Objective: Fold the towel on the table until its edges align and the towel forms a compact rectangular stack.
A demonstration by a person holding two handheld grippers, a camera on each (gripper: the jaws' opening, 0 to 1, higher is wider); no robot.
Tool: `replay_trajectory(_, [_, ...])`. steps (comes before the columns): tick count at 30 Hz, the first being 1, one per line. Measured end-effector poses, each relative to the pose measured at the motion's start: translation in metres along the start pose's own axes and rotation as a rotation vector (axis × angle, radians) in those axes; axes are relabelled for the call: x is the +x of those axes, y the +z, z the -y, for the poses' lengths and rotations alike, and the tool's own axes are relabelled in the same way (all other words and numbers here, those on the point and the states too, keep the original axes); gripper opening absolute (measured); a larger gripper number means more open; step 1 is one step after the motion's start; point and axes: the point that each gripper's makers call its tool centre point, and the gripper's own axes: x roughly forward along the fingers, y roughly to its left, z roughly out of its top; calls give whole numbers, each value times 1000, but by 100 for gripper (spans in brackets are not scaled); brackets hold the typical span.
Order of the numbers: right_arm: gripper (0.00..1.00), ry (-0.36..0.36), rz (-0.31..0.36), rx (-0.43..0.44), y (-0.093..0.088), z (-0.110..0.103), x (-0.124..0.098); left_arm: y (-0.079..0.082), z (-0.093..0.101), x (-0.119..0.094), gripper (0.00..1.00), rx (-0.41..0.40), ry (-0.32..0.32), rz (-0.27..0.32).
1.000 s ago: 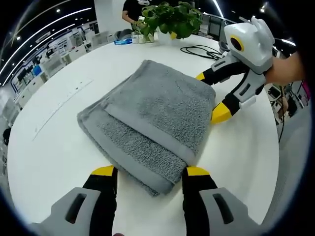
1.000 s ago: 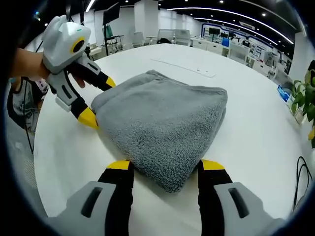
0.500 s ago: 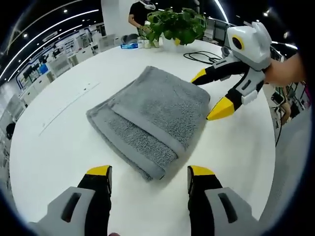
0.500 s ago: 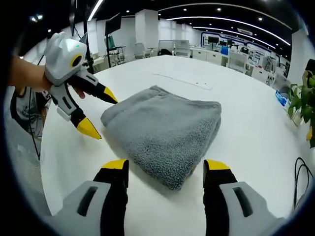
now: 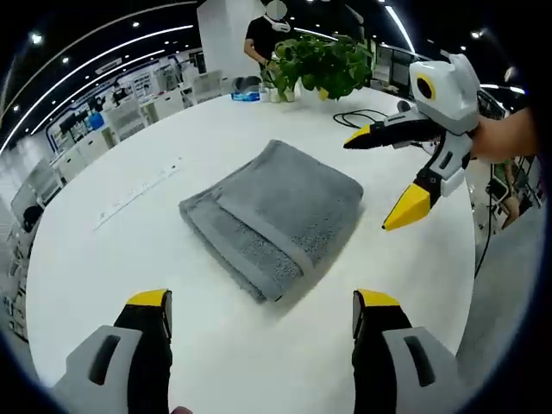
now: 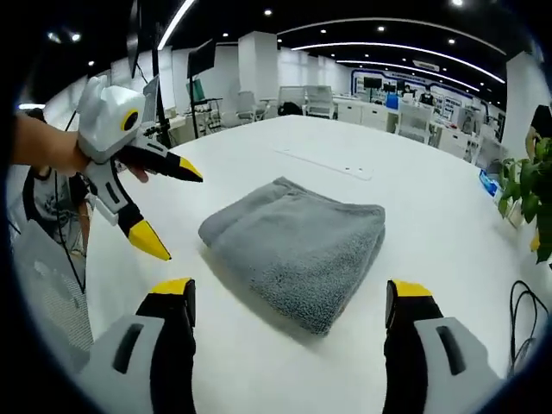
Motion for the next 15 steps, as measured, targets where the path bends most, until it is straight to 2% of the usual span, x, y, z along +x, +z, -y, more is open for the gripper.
replay_trajectory(2, [99,-5,9,7,3,-1,-4,2,0,-3,94,1,12,5])
replay_trajectory(4, [99,-7,10,4,3,-3,-8,8,3,-10,99,-3,24,41])
replay_trajectory(8, [99,-6,18,-4,5,-9,-16,12,8,-20,99,-16,31,61])
replay_trajectory(15, [99,0,41,-8,8,-18,-30,6,14,-36,99,-8,54,57])
